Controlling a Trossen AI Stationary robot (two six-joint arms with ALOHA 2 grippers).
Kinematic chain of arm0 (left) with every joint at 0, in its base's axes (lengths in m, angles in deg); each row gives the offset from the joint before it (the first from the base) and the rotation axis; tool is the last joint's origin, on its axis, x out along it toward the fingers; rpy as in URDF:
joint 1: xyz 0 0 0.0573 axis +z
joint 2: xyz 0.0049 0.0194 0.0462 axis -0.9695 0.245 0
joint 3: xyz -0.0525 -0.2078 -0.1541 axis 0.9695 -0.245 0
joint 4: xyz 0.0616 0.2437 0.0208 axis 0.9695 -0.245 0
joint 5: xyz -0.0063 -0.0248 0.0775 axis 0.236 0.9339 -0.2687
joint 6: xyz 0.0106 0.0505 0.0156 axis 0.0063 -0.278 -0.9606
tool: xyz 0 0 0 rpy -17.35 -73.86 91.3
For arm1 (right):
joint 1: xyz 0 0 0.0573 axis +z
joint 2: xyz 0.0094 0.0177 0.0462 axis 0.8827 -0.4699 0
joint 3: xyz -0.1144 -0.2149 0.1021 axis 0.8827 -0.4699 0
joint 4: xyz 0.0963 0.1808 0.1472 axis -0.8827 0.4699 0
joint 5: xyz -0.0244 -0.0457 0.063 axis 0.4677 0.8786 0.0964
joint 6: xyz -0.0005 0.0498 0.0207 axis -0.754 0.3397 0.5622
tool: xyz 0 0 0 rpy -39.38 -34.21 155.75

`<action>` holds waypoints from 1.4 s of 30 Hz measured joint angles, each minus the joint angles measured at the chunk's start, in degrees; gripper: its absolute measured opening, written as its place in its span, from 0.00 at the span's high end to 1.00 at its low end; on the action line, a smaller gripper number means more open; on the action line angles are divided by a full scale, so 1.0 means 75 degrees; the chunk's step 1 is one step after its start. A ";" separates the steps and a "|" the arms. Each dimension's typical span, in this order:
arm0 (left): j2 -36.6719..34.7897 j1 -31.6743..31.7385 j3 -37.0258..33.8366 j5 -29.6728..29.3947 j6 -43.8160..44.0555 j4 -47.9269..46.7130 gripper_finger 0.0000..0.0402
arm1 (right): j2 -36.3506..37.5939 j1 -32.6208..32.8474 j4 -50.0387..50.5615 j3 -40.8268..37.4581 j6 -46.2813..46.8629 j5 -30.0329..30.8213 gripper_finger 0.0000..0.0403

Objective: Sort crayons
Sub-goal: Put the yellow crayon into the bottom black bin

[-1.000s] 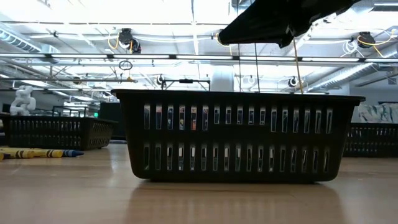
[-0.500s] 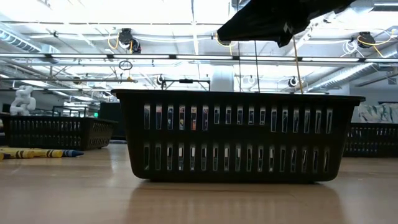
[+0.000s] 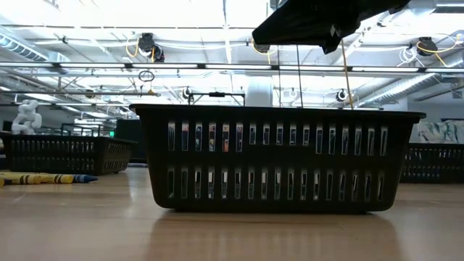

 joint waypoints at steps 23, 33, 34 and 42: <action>-0.0025 0.0262 -0.0293 -0.0748 -0.0608 0.0210 0.66 | 0.0000 -0.0003 0.0000 0.0000 0.0058 -0.0003 0.97; -0.0019 0.0262 -0.0293 -0.0748 -0.0614 0.0195 0.66 | 0.0000 -0.0003 0.0003 0.0000 0.0056 -0.0003 0.97; -0.0019 0.0262 -0.0293 -0.0748 -0.0611 0.0195 0.66 | 0.0000 -0.0003 0.0003 0.0000 0.0057 -0.0003 0.97; -0.0019 0.0262 -0.0293 -0.0737 -0.0614 0.0207 0.66 | 0.0000 -0.0003 0.0006 0.0000 0.0055 -0.0006 0.97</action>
